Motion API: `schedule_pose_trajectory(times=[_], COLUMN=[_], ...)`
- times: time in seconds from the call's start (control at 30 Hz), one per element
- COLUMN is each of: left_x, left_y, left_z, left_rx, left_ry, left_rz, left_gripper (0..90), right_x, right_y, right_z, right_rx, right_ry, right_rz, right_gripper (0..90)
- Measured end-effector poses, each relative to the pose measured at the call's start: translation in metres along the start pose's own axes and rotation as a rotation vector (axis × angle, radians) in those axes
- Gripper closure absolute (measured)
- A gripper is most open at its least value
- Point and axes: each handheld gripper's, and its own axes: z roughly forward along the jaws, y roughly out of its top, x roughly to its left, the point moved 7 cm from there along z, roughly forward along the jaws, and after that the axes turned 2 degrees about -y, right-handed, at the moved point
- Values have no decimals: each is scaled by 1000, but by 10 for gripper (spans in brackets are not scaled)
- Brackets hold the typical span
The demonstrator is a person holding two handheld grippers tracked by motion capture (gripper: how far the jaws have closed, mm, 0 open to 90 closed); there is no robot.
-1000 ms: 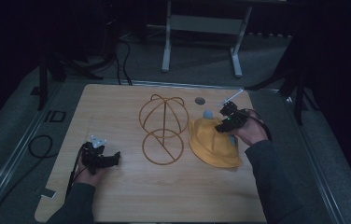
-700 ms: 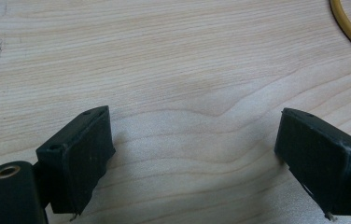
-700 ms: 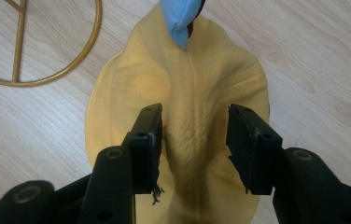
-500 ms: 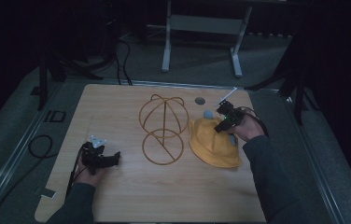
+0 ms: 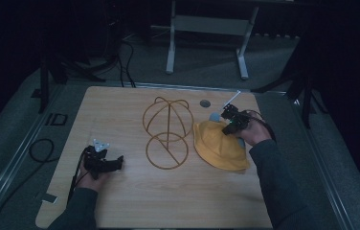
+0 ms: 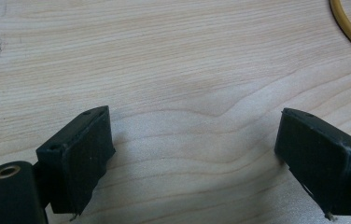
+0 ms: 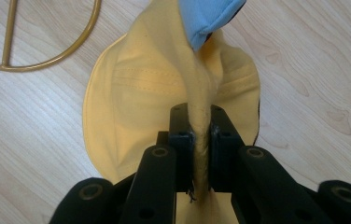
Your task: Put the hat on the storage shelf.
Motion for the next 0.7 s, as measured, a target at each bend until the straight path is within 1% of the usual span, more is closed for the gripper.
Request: schedule_pose_trajectory(times=[0.23,0.3,0.47,0.7], left_x=[0,0,0,0], left_y=[0,0,0,0], left_z=[0,0,0,0], left_rx=[0,0,0,-1], left_ry=[0,0,1,1], left_rz=[0,0,1,1], left_gripper=[115,115,115,115], right_x=[2,2,3,2], right_y=[1,1,0,1], right_z=[-7,-8,-14,-23], right_rx=[-41,-46,-71,-131], right_ry=[-3,-4,-29,-41], right_rz=[9,10,4,17], right_gripper=[833,833,835,836])
